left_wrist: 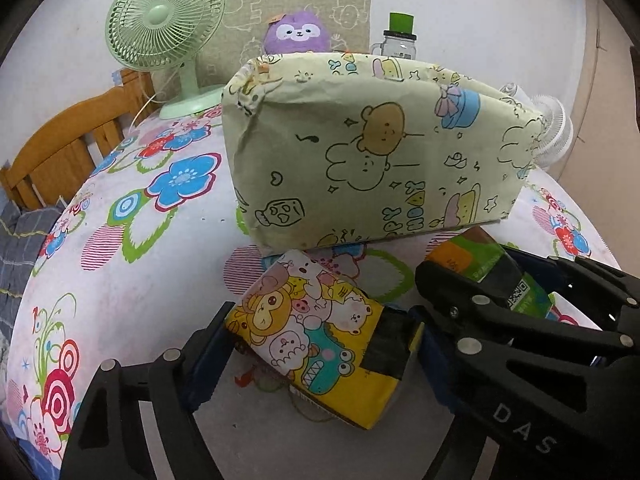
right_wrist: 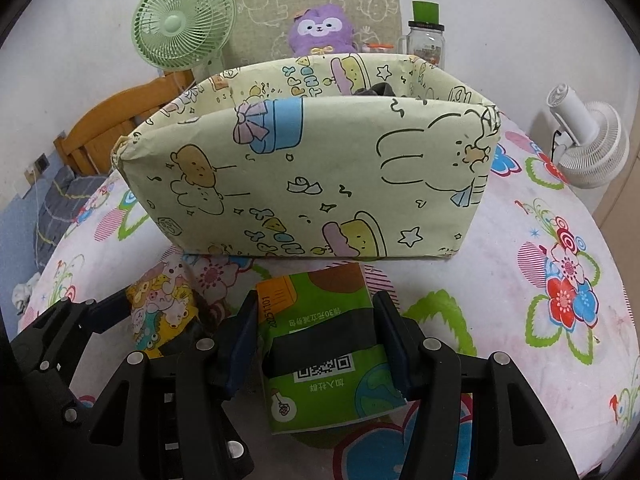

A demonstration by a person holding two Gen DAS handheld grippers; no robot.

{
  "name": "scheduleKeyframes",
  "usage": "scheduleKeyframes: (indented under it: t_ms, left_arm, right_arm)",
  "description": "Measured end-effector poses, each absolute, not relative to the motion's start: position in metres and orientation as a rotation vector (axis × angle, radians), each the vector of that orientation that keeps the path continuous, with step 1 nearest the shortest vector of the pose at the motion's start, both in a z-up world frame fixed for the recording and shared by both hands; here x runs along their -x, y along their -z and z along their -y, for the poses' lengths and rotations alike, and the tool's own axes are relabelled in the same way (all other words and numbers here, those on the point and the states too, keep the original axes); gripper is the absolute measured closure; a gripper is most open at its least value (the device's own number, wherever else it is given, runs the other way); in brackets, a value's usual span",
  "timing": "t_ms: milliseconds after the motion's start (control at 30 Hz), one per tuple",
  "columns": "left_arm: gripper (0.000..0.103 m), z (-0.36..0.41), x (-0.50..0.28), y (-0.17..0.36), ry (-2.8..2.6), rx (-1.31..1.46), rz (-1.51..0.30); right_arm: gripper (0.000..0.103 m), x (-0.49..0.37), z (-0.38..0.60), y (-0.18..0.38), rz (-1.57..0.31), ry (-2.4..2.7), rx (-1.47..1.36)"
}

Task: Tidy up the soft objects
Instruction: 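Lift and carry the green pack over the box while the left tool carries the yellow pack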

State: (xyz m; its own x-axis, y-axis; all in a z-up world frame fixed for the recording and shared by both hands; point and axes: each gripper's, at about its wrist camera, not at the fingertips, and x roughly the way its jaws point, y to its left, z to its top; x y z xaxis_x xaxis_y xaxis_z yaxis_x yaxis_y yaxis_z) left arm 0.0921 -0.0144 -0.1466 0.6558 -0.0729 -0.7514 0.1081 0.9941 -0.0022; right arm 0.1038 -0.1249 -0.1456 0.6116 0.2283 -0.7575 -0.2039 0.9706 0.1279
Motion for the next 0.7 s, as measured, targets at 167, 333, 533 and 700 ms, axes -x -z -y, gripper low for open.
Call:
scheduleKeyframes:
  t_ms: [167, 333, 533, 700]
  left_arm:
    - [0.018, 0.019, -0.088, 0.138, 0.109, -0.044, -0.827]
    - [0.018, 0.023, -0.082, 0.127, 0.112, -0.042, -0.801]
    - [0.018, 0.028, -0.077, 0.112, 0.116, -0.043, -0.768]
    - [0.018, 0.032, -0.072, 0.099, 0.114, -0.041, -0.738]
  right_arm:
    - [0.045, -0.099, 0.129, 0.137, -0.855, -0.245, -0.039]
    - [0.045, -0.093, 0.133, 0.126, -0.826, -0.239, -0.045]
    - [0.045, -0.086, 0.139, 0.11, -0.787, -0.235, -0.055]
    - [0.045, -0.079, 0.143, 0.096, -0.755, -0.229, -0.055]
